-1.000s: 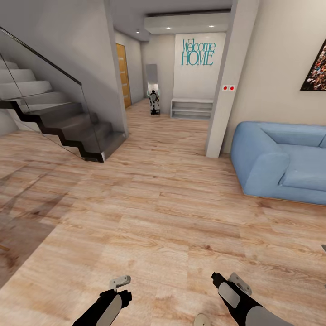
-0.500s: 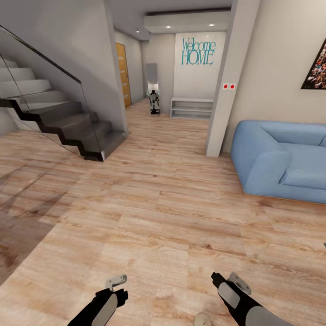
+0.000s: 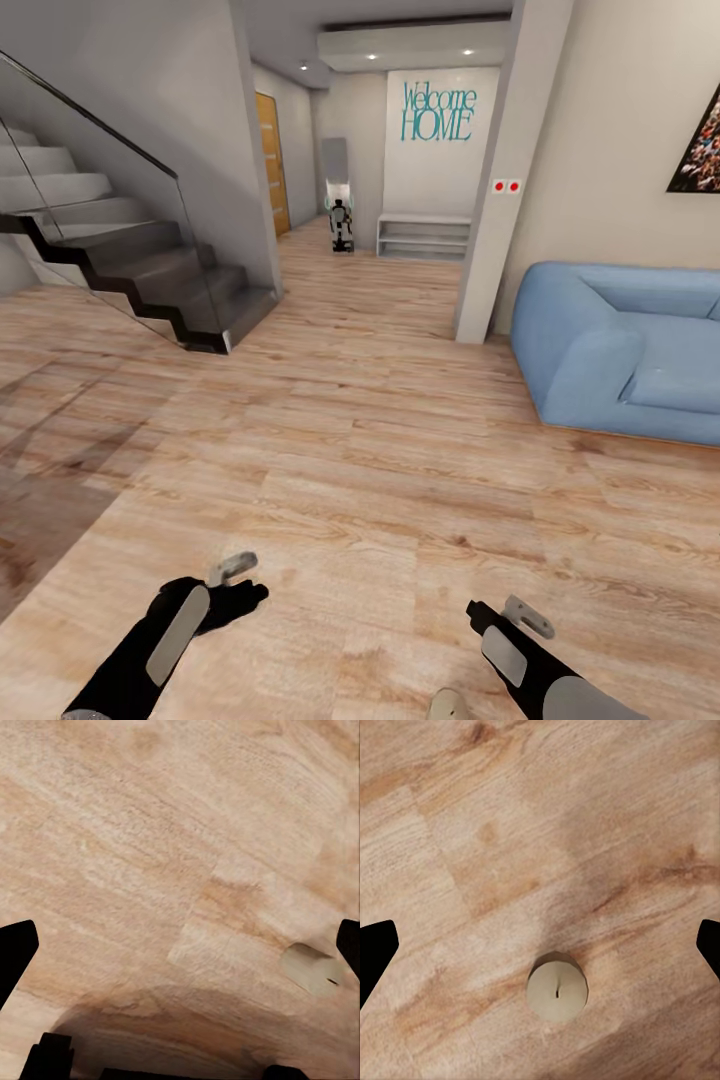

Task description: Place each of the two pumpkins and all three candles from the living room inside a cabinet in the living room (use any cabinet), then make sure every cabinet is closed, and position the cauldron so it is next to a table in the living room.

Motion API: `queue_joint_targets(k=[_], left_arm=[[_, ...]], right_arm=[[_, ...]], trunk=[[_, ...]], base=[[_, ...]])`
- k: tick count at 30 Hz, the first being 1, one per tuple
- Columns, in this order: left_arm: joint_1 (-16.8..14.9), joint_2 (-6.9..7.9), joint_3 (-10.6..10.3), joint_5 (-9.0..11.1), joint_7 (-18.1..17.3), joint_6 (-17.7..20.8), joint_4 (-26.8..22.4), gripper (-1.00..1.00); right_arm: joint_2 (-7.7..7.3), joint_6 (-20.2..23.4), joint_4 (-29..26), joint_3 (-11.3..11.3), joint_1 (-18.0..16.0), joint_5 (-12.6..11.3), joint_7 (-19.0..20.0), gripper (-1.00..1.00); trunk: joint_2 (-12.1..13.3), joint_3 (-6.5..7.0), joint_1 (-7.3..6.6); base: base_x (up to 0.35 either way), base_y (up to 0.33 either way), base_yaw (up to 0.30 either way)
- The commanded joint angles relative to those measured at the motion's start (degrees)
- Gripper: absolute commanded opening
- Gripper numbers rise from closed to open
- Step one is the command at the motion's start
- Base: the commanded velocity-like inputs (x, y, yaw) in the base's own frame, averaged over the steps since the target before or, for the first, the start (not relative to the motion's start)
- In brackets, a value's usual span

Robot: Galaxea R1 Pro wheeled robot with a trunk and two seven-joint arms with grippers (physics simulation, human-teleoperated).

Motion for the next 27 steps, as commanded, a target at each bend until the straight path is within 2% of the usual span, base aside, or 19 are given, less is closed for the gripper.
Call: queue_joint_targets(k=[1, 4, 7, 9, 12, 18, 27], left_arm=[[0.0, 0.11, 0.9, 0.6, 0.6, 1.5, -1.3, 1.0], [0.0, 0.22, 5.3, 0.5, 0.7, 7.9, -5.5, 1.0], [0.0, 0.2, 6.8, 0.2, 0.8, 10.8, -7.8, 1.0], [0.0, 0.15, 6.9, 0.0, 0.9, 11.5, -9.3, 1.0], [0.0, -0.1, 6.6, -0.1, 1.0, 11.9, -11.4, 1.0], [0.0, -0.58, 6.3, -0.3, 1.1, 13.7, -12.9, 1.0], [0.0, -0.64, 5.1, -0.4, 1.1, 13.9, -13.3, 1.0]], right_arm=[[0.0, -0.3, 0.0, 0.5, 0.0, -0.6, -0.3, 1.0], [0.05, -0.2, 0.0, 0.9, 0.0, -0.6, -0.3, 1.0], [0.06, 0.2, 0.0, 4.0, 0.0, -0.7, -0.3, 1.0], [0.06, 1.0, 0.0, 6.4, 0.0, -0.8, -0.4, 1.0], [0.03, 1.6, 0.0, 7.8, 0.0, -0.8, -0.4, 1.0], [-0.02, 1.6, -0.2, 8.3, 0.0, -0.7, -0.3, 1.0], [0.06, 1.7, -0.1, 8.7, 0.0, -0.6, -0.3, 1.0]], trunk=[[-0.4, -0.24, 0.22], [-1.6, -0.78, 0.88], [-2.8, -1.32, 1.54], [-3.6, -1.68, 1.98], [-4.9, -2.22, 2.64], [-7.3, -3.29, 3.96], [-10.9, -4.91, 5.94]], base=[[0.0, 0.0, 0.0], [0.0, 0.0, 0.0], [0.0, 0.0, 0.0], [0.0, 0.0, 0.0], [0.0, 0.0, 0.0], [0.0, 0.0, 0.0], [0.0, 0.0, 0.0]])
